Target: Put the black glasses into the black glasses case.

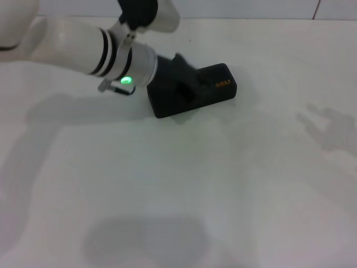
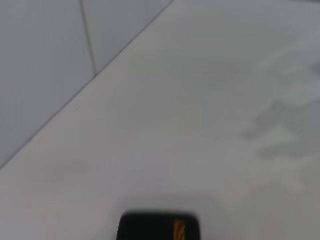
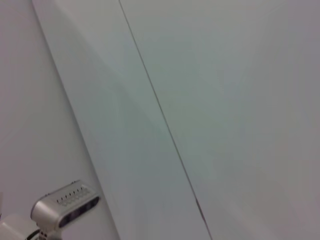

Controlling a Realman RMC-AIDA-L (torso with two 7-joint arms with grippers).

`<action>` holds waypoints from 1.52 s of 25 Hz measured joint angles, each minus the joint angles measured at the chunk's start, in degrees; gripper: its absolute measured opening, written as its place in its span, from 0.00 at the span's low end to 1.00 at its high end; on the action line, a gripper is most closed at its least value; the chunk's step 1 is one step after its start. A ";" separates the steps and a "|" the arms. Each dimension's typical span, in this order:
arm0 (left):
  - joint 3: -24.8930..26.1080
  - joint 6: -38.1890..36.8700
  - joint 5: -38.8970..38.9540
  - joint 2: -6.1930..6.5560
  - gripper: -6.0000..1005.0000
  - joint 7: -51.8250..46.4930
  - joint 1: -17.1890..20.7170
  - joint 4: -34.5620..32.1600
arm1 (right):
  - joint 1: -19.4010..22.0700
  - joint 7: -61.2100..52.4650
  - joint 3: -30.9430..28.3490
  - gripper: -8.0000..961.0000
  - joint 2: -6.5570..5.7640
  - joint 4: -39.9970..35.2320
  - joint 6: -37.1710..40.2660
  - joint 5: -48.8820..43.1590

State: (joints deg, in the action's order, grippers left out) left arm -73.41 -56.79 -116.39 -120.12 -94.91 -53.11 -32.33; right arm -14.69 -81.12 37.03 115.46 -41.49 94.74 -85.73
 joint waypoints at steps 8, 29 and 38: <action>3.06 -22.58 13.20 1.75 0.23 4.53 12.61 -20.17 | -2.30 0.01 0.23 0.40 -0.61 -3.24 8.07 -7.90; 22.80 -48.73 22.51 8.49 0.61 12.82 24.19 -9.04 | -13.50 1.25 18.36 0.89 0.62 -4.72 10.50 -2.58; 22.63 -48.93 22.15 8.52 0.61 14.08 24.75 -8.32 | -15.83 1.40 25.94 0.89 0.65 -4.66 2.87 1.40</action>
State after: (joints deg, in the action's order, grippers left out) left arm -50.78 -105.72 -94.25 -111.60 -80.83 -28.35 -40.65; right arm -30.51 -79.71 62.97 116.12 -46.15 97.60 -84.32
